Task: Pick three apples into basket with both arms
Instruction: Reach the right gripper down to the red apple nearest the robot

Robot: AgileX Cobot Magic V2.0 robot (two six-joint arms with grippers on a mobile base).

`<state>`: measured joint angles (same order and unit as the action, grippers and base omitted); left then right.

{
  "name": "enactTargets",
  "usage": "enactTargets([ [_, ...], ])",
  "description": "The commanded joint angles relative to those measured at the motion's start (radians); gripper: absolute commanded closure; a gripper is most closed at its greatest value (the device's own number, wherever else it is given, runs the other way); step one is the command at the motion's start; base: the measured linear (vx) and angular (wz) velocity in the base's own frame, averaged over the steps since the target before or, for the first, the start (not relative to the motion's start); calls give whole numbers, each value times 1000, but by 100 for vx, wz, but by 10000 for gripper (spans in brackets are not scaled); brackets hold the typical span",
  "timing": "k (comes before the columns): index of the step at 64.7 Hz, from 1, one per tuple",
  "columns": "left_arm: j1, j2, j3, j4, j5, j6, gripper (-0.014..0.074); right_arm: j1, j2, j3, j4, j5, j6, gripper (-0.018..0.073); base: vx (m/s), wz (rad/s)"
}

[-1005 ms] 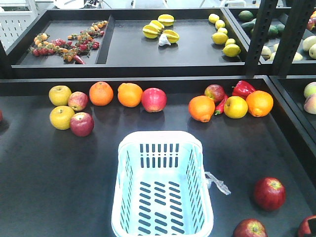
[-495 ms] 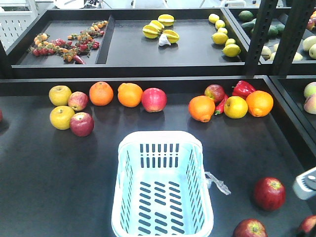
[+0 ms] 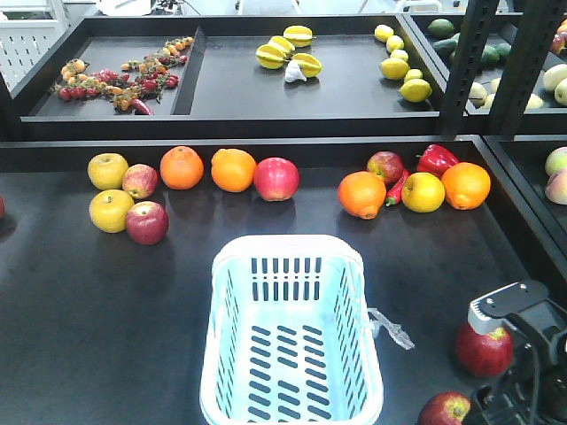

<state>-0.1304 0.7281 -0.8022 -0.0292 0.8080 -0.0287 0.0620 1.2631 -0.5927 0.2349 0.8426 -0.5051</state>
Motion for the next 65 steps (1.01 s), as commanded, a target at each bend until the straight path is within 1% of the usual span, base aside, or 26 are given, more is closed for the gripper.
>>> enactTargets([
  [1, 2, -1, -26, -7, -59, -10, 6, 3, 32, -29, 12, -55, -9, -42, 0, 0],
  [6, 2, -1, -26, -7, -59, -10, 6, 33, 70, -29, -2, -95, -10, -40, 0, 0],
  [12, 2, -1, -26, -7, -59, -10, 6, 87, 122, -29, -31, -171, -12, -40, 0, 0],
  [18, 2, -1, -26, -7, -59, -10, 6, 119, 176, -29, -59, -250, 17, -40, 0, 0],
  [24, 2, -1, -26, -7, -59, -10, 6, 121, 232, -29, -63, -302, 55, -36, 0, 0],
  [34, 2, -1, -26, -7, -59, -10, 6, 121, 321, -29, -83, -342, 78, -35, 0, 0],
  [52, 2, -1, -26, -7, -59, -10, 6, 121, 432, -29, -17, -405, 78, -35, 0, 0],
  [65, 2, -1, -26, -7, -59, -10, 6, 121, 476, -29, 13, -412, 78, -17, 0, 0],
])
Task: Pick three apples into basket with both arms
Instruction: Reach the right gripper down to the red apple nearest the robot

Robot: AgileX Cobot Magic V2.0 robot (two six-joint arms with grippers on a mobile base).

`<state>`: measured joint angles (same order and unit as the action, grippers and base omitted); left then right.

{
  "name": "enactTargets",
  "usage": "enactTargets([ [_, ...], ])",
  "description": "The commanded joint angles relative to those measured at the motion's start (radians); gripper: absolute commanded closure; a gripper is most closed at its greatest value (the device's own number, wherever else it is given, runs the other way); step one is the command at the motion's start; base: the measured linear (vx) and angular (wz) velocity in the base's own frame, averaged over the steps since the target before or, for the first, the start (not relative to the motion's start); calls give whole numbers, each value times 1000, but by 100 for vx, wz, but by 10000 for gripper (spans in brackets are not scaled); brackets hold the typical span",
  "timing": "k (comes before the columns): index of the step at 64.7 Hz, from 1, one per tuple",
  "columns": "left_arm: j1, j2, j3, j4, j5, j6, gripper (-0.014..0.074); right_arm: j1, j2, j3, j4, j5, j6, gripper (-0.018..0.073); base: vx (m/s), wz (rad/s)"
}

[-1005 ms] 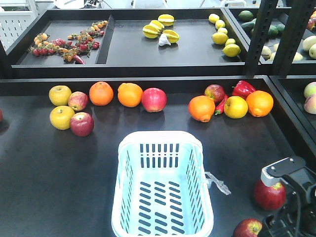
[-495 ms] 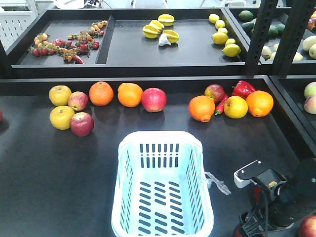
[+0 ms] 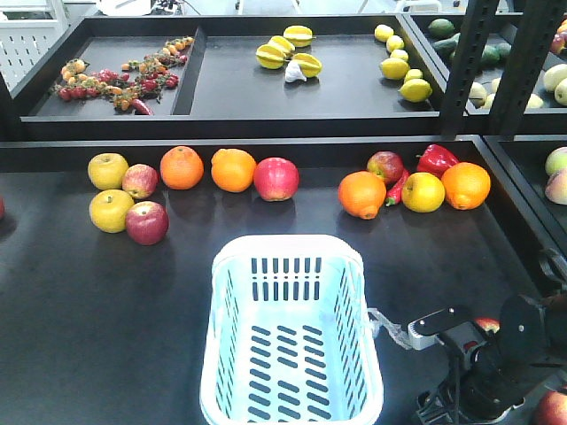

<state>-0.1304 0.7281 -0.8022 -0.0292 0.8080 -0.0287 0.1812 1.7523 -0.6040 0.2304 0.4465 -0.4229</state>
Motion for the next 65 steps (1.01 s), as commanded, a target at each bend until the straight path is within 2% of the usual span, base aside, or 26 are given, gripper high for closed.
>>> enactTargets([
  [1, 2, -1, -26, -7, -59, -10, 6, 1, -12, -18, 18, -16, -5, -15, 0, 0],
  [28, 2, -1, -26, -7, -59, -10, 6, 1, -13, -18, 95, 50, -3, 207, 0, 0],
  [44, 2, -1, -26, -7, -59, -10, 6, 1, -137, -18, 92, 103, 0, 214, 0, 0],
  [65, 2, -1, -26, -7, -59, -10, 6, 1, -465, -18, 102, 257, 41, 214, 0, 0],
])
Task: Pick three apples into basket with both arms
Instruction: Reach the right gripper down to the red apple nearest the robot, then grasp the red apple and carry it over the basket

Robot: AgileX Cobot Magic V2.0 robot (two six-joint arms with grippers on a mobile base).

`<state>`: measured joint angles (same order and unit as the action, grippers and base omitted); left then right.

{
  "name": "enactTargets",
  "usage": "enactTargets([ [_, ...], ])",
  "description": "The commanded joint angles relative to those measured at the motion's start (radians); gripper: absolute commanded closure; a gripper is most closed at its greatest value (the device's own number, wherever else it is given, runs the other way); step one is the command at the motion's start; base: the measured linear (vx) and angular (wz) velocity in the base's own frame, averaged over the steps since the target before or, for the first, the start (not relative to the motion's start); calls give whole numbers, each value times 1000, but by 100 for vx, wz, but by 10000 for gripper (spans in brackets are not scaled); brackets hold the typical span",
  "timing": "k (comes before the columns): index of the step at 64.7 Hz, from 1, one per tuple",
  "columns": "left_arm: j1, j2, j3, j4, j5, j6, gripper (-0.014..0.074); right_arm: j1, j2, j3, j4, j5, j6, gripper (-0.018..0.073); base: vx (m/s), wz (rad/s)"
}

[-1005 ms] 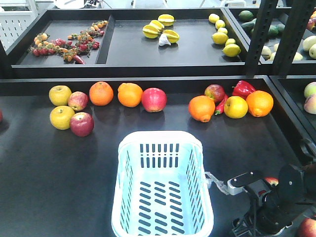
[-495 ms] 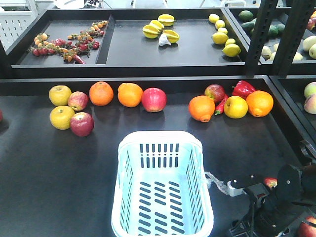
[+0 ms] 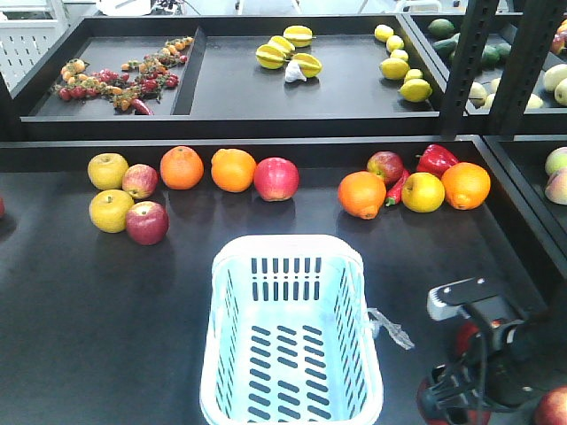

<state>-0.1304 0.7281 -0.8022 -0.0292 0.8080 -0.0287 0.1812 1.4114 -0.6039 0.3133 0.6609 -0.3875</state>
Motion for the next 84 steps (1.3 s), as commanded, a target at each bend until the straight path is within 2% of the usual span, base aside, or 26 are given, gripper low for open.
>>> enactTargets([
  [1, 2, -1, -26, -7, -59, -10, 6, 1, -140, -18, 22, 53, 6, 214, 0, 0],
  [10, 2, -1, -26, -7, -59, -10, 6, 1, -297, -18, 69, 103, -4, 214, 0, 0],
  [19, 2, -1, -26, -7, -59, -10, 6, 1, -429, -19, 207, 116, -82, 214, 0, 0],
  [31, 2, -1, -26, -7, -59, -10, 6, 1, -506, -19, 517, 113, -390, 214, 0, 0],
  [39, 2, -1, -26, -7, -59, -10, 6, 1, -481, -19, 700, 110, -547, 214, 0, 0],
  [48, 2, -1, -26, -7, -59, -10, 6, 1, -415, -19, 830, 110, -745, 214, 0, 0],
  [56, 2, -1, -26, -7, -59, -10, 6, 5, -335, -19, 909, 104, -862, 213, 0, 0],
  [60, 2, -1, -26, -7, -59, -10, 6, 30, -291, -19, 929, 77, -916, 211, 0, 0],
  [67, 2, -1, -26, -7, -59, -10, 6, 125, -214, -19, 948, -20, -1012, 211, 0, 0],
  [79, 2, -1, -26, -7, -59, -10, 6, 276, -102, -19, 1021, -265, -1090, 210, 0, 0],
  [84, 2, -1, -26, -7, -59, -10, 6, 321, -67, -19, 1042, -311, -1125, 196, 0, 0],
])
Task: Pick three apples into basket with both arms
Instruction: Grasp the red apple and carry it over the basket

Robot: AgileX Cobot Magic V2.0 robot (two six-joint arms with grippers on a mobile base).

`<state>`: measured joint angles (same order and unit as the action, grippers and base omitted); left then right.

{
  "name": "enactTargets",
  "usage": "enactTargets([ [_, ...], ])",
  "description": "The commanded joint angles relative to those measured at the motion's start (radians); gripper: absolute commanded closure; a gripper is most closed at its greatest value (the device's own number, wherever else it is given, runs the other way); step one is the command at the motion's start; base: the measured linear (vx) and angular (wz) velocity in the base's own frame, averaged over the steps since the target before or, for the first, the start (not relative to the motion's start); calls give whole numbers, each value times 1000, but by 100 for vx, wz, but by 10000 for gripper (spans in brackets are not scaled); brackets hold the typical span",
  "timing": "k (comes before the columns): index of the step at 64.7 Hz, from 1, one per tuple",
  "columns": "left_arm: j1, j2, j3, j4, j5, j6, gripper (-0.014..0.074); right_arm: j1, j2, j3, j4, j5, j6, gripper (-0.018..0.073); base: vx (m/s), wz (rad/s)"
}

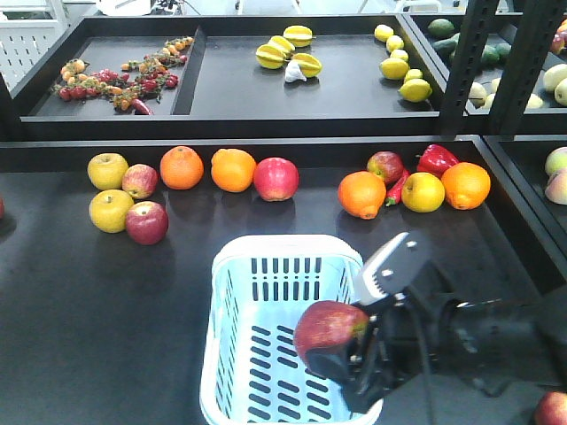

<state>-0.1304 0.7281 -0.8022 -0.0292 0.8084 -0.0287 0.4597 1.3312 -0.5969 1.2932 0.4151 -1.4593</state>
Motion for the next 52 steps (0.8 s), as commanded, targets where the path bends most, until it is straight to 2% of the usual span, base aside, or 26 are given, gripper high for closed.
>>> enactTargets([
  [1, 2, -1, -26, -7, -60, -10, 6, 48, 19, -26, 62, -68, -60, 188, 0, 0],
  [9, 2, -1, -26, -7, -60, -10, 6, 79, 54, -26, 65, -71, -80, 117, 0, 0],
  [26, 2, -1, -26, -7, -60, -10, 6, 79, 63, -26, 69, -76, -84, -65, 0, 0],
  [43, 2, -1, -26, -7, -60, -10, 6, 79, 47, -26, 69, -83, -85, -80, 0, 0],
  [52, 2, -1, -26, -7, -60, -10, 6, 79, -13, -25, 55, -90, -32, -75, 0, 0],
])
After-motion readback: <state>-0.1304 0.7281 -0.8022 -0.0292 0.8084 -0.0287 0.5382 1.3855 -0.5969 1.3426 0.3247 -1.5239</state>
